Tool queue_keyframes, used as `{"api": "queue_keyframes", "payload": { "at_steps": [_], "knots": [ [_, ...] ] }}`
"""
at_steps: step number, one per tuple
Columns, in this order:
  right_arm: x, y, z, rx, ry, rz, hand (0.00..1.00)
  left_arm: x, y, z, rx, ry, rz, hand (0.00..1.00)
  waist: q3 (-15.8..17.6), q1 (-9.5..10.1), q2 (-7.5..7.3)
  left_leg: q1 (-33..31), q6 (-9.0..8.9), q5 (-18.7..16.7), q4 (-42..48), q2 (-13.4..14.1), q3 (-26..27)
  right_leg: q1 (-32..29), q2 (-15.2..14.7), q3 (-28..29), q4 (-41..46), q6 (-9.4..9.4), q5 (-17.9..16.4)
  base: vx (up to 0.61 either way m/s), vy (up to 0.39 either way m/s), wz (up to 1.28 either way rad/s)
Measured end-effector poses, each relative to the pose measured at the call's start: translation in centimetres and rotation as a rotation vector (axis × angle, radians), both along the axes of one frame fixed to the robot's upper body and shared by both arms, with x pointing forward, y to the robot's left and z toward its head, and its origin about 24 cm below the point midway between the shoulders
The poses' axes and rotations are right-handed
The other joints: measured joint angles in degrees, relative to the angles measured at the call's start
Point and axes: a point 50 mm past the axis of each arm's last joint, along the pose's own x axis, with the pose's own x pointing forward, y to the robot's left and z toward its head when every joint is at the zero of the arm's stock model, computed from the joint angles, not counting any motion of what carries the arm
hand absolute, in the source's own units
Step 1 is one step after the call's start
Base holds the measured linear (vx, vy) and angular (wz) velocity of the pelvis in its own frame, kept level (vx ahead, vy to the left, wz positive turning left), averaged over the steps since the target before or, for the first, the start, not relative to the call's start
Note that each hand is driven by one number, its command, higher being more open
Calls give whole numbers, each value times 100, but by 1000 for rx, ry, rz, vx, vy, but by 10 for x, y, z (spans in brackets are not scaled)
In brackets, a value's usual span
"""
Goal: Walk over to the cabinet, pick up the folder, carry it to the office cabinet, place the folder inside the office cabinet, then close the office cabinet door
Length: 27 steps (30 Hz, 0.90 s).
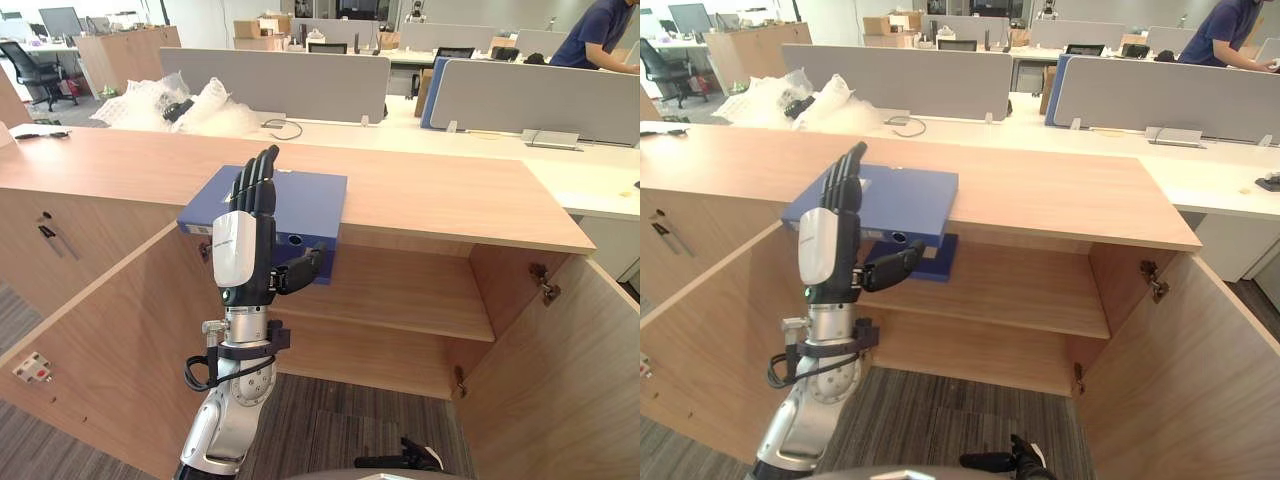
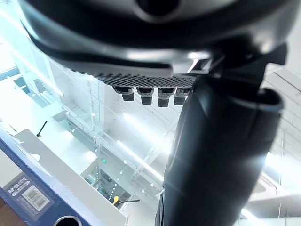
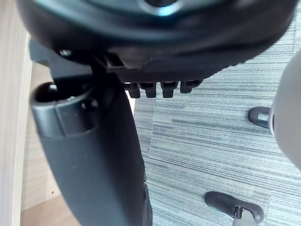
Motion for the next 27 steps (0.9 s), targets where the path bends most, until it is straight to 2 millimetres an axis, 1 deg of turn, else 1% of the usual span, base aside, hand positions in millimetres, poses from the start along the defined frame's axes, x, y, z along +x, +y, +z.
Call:
{"api": "queue_keyframes", "payload": {
  "at_steps": [3, 6, 7, 13, 17, 19, 22, 25, 27],
  "knots": [
    [1, -4, 0, -5, 3, 16, 100, 8, 13, -10, 92, 48, 28, 100, -15, 10, 34, 62, 5, 4, -65, 31, 72, -13, 21, 89, 12, -14, -4, -9, 5, -12],
    [2, -7, 0, -6, 1, 25, 100, 15, 28, -16, 188, 82, 83, 100, -15, -20, 31, 118, 11, 14, -116, 42, 104, -26, 26, 130, 52, -39, -18, -22, 8, -9],
    [1, -7, 0, -8, 3, 31, 100, 16, 31, -16, 202, 86, 91, 100, -16, -20, 28, 125, 8, 24, -134, 44, 109, -32, 27, 136, 57, -42, -20, -23, 9, -3],
    [-4, -16, -1, -30, 14, 43, 100, 21, 58, -6, 308, 60, 180, 100, -17, -19, 26, 208, 10, 87, -267, 70, 193, -74, 43, 237, 90, -54, -28, -7, 5, -4],
    [-7, -21, -1, -39, 22, 26, 100, 24, 63, -1, 328, 43, 193, 100, -17, -23, 25, 220, 9, 88, -274, 77, 225, -89, 46, 277, 102, -57, -29, -19, 12, -6],
    [-9, -24, -1, -42, 25, 10, 100, 28, 65, 1, 333, 38, 203, 100, -16, -27, 27, 259, 7, 130, -344, 83, 242, -101, 48, 289, 121, -67, -35, -21, 7, -4],
    [-9, -25, -1, -46, 21, 10, 100, 35, 76, -8, 389, 91, 222, 100, -16, -105, 42, 441, 3, 321, -701, 102, 265, -105, 65, 294, 127, -76, -37, -6, -1, -1],
    [-9, -27, 0, -46, 16, 8, 100, 37, 83, -18, 417, 153, 230, 100, -15, -140, 44, 495, 23, 410, -868, 105, 320, -171, 64, 329, 142, -77, -36, -15, 15, -7],
    [-9, -27, 0, -45, 13, 8, 100, 39, 87, -24, 437, 189, 231, 100, -7, -151, 45, 506, 23, 410, -868, 98, 367, -185, 55, 371, 142, -77, -32, 2, 28, -11]
  ]
}}
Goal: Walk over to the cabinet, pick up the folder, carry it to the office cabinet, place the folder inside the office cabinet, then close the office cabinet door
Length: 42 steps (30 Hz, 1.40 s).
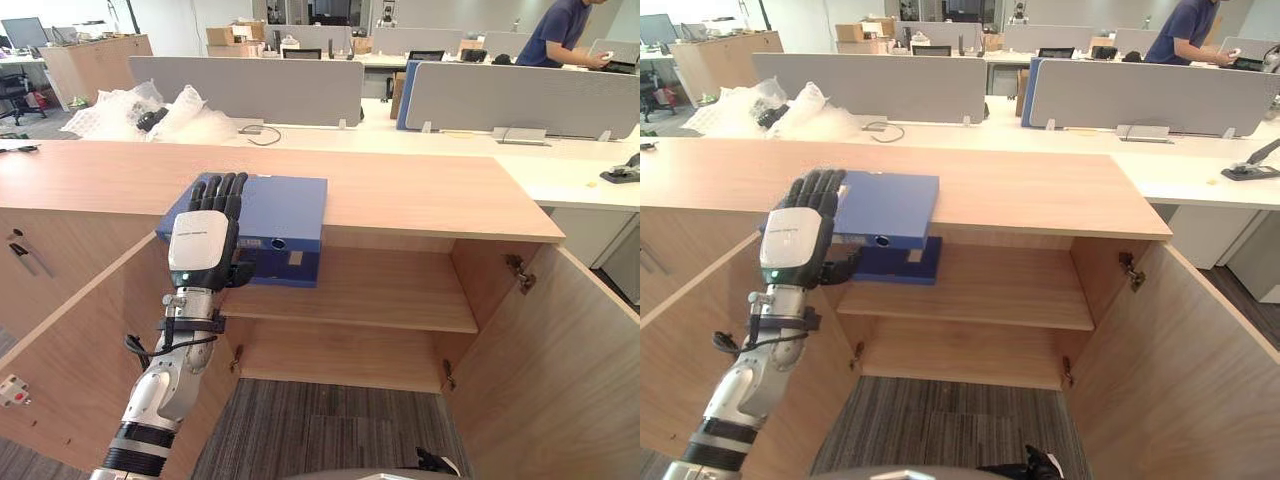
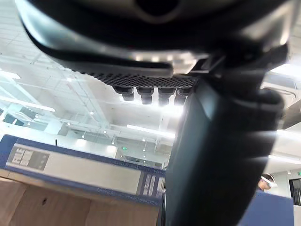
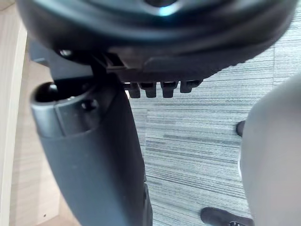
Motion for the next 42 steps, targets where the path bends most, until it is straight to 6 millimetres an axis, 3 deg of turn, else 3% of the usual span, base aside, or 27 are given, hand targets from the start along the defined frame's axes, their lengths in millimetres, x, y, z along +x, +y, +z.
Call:
{"api": "queue_keyframes", "payload": {
  "at_steps": [12, 26, 27, 32, 37, 42],
  "knots": [
    [5, -2, 2, -4, -25, -6, 100, 14, 5, -16, 58, 117, -11, 100, 56, -182, 77, 33, 0, 0, -4, 8, 70, -7, 5, 65, -5, 15, 15, 0, 6, -2],
    [7, -5, 3, -10, -38, -17, 100, 51, 5, 4, 242, 103, -42, 100, 94, -236, 130, 36, 4, 7, -4, 7, 217, -64, -4, 205, -59, 36, 121, -4, 17, -5],
    [8, -5, 3, -11, -41, -15, 100, 54, 5, 2, 254, 117, -42, 0, 100, -246, 139, 36, 3, 9, -4, 7, 217, -64, -4, 205, -59, 37, 124, 0, 0, 0],
    [13, -4, 4, -20, -60, 13, 100, 58, 9, -11, 306, 172, -16, 0, 117, -340, 152, 33, 2, 11, -4, 8, 232, -76, -3, 219, -60, 39, 131, 0, 0, 0],
    [12, -5, 4, -19, -55, -2, 100, 75, 5, 19, 295, 38, 7, 0, 136, -339, 130, 35, 2, 13, -5, 7, 277, -75, -5, 247, -108, 43, 189, -5, 13, -4],
    [14, -5, 4, -19, -60, -3, 100, 83, 7, 26, 216, 23, 42, 0, 164, -404, 149, 33, 16, 23, -8, -14, 316, -61, -25, 264, -197, 57, 231, -18, 20, -4]
  ]
}}
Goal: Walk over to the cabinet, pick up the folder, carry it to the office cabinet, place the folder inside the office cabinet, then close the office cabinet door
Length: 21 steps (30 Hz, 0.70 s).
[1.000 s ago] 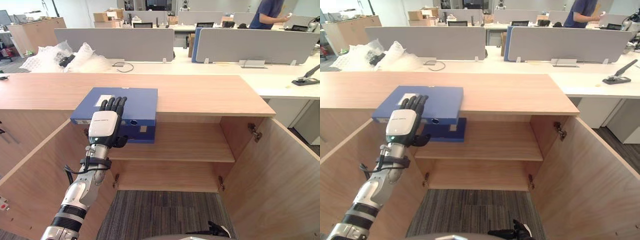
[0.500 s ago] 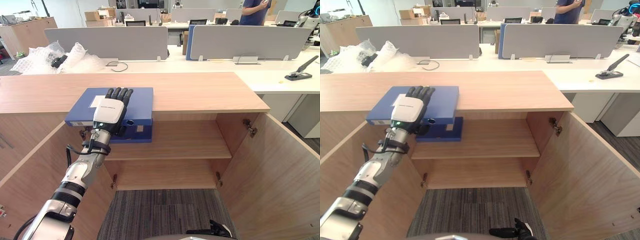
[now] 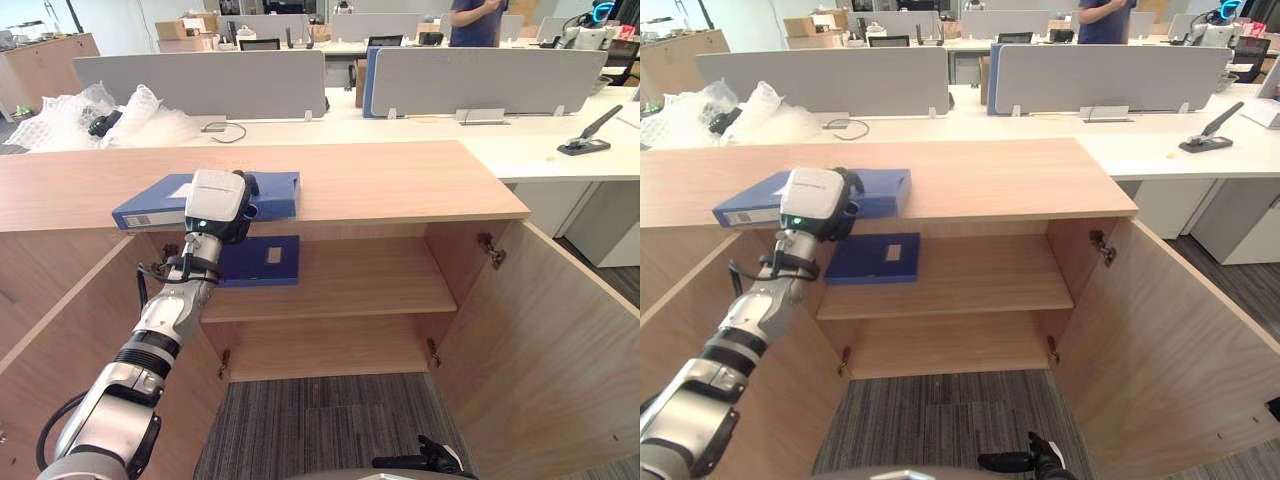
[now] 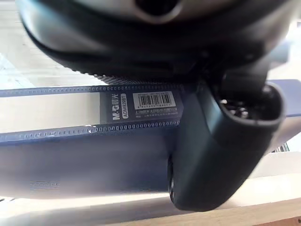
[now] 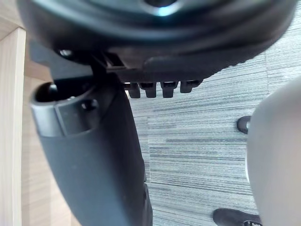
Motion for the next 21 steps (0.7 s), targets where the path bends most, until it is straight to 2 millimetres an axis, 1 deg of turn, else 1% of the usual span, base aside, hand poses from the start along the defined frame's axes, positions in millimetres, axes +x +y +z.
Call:
{"api": "queue_keyframes", "payload": {
  "at_steps": [1, 3, 5, 7, 8, 10, 11, 12, 13, 15, 16, 17, 19, 20, 21],
  "knots": [
    [1, 0, 0, 1, -2, 0, 100, 0, -2, 1, -44, -13, 8, 0, 18, -20, -5, 0, 1, 1, -1, -4, 1, 1, -4, 0, -5, 2, 1, 0, 0, 0],
    [3, 1, 0, 2, -6, 1, 100, -1, -1, 4, -72, -31, 21, 0, 42, -43, 0, 0, 1, 1, -1, -5, 2, 1, -4, 4, -11, 2, 1, 0, 0, 0],
    [4, 1, 1, 4, -10, 1, 100, -8, 1, 5, -169, -40, 43, 0, 73, -79, 27, -1, 1, 0, -3, -12, 7, 1, -10, 10, -22, 2, 1, 0, 0, 0],
    [6, 0, 1, 5, -4, 1, 100, -31, -4, 4, -336, -80, 6, 0, 127, -67, 40, -13, 1, -2, -3, -14, 4, 2, -8, 9, -43, 2, 1, 17, 4, 1],
    [5, 0, 1, 6, 2, -2, 100, -37, -7, 3, -373, -88, -13, 0, 130, -60, 36, -14, 1, -2, -3, -14, -2, 6, -7, 8, -46, 2, 1, 33, 1, 4],
    [1, -2, 0, 10, 21, -26, 100, -62, -18, 6, -521, -127, -121, 0, 139, 13, 23, 8, -6, -12, -3, -14, -29, 53, -1, -9, -63, 0, 1, 42, -4, 7],
    [0, -3, 0, 13, 26, -34, 100, -67, -21, 8, -571, -134, -159, 0, 138, 37, 25, 11, -6, -14, -3, -14, -33, 62, -1, -11, -63, -1, 1, 37, -1, 6],
    [-3, -4, -1, 17, 36, -39, 100, -77, -27, 13, -679, -141, -239, 0, 132, 107, 31, 17, -3, -19, -3, -15, -37, 70, -1, -12, -62, -3, 2, 0, 0, 0],
    [-4, -4, -1, 17, 38, -40, 100, -81, -30, 16, -752, -145, -286, 0, 132, 136, 31, 19, -1, -20, -3, -15, -39, 74, -1, -12, -62, -6, 2, 0, 0, 0],
    [-7, -4, -2, 28, 45, -59, 100, -100, -40, 23, -1067, -150, -452, 0, 82, 188, 15, 33, -1, -20, 1, -14, -36, 76, -8, 20, -37, -5, 3, 0, 0, 0],
    [-7, -4, -2, 36, 44, -79, 100, -104, -41, 23, -1163, -143, -494, 0, 73, 191, 13, 36, -3, -22, 1, -14, -36, 75, -8, 23, -30, -5, 2, -32, 19, -4],
    [-7, -4, -2, 43, 38, -105, 100, -113, -44, 18, -1330, -110, -551, 0, 65, 193, 18, 42, -5, -27, 3, -8, -24, 66, -6, 47, -17, -6, 0, -52, 18, -8],
    [-4, -4, 0, 48, 7, -152, 100, -124, -45, -2, -1557, -8, -566, 0, 60, 196, 25, 34, -11, -35, 2, 8, 16, 22, 4, 117, 1, -4, -19, -66, 13, -13],
    [4, 2, 6, 57, -56, -193, 100, -132, -42, -15, -1678, 35, -542, 0, 83, 163, 13, 12, -2, -28, 1, 17, 24, -22, 18, 133, 24, -4, -24, -70, 1, -10],
    [10, 2, 12, 53, -114, -215, 100, -137, -41, -23, -1761, 55, -520, 0, 95, 133, -6, -4, 0, -24, 2, 32, 25, -55, 32, 146, 40, -9, -28, -77, -3, -9]
  ]
}}
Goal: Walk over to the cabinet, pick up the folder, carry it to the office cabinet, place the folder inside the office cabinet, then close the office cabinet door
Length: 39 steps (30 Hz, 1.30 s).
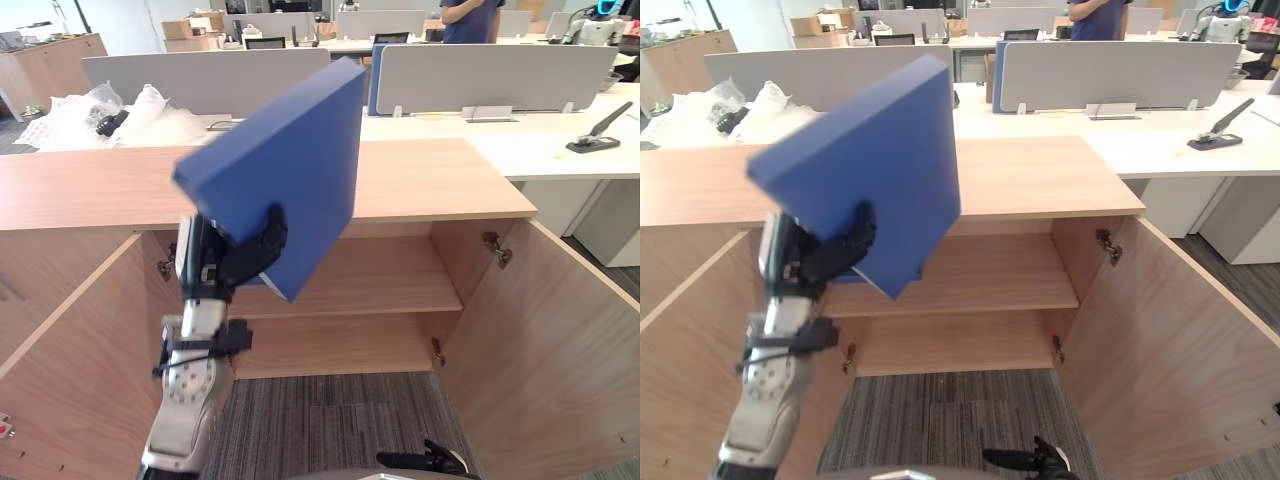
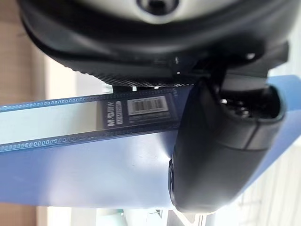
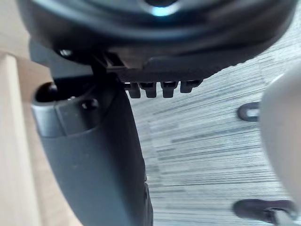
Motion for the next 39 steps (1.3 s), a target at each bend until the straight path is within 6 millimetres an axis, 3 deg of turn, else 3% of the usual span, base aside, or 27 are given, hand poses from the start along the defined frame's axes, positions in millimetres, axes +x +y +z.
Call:
{"api": "queue_keyframes", "payload": {
  "at_steps": [3, 6, 10, 15, 23, 33, 39],
  "knots": [
    [31, 8, 36, -48, -250, -12, 100, -15, 7, -24, -164, 150, -1, 0, 8, -54, -34, -68, -2, -2, 8, 27, 38, -151, 21, 68, 112, -16, -35, -43, 0, -9],
    [62, 9, 81, -85, -507, -67, 100, -21, 5, -30, -300, 176, -5, 0, 2, -50, -85, -145, -14, 2, 58, 26, 44, -243, 21, 91, 175, -14, -31, 11, 6, -2],
    [88, 7, 138, -129, -790, -124, 100, -24, -2, -5, -373, 55, -26, 0, -38, -31, -160, -175, -4, -99, 211, 24, 15, -202, 13, 98, 198, -15, -30, 45, 10, 1],
    [99, 2, 189, -160, -1045, -172, 100, -27, -7, 12, -394, -50, -57, 0, -72, -32, -111, -171, -4, -287, 460, 25, 8, -92, 4, 118, 195, -22, -37, 8, 4, 0],
    [123, -7, 237, -147, -1285, -193, 100, -27, -6, 8, -375, -48, -76, 0, -87, -35, -87, -183, 0, -305, 523, 20, 9, -94, 5, 154, 189, -26, -41, -31, 6, -2],
    [165, -5, 310, 13, -1585, 188, 100, -20, 5, 9, -213, -54, -116, 0, -103, -18, -65, -281, 7, -300, 526, -1, -46, -157, 6, 149, 166, -32, -3, 3, 2, 1],
    [188, 13, 313, 124, -1541, 425, 100, -14, 5, 15, -110, -73, -188, 0, -110, -7, -55, -295, 7, -301, 519, -8, -141, -154, 7, 142, 176, -53, 33, -3, 12, 4]
  ]
}}
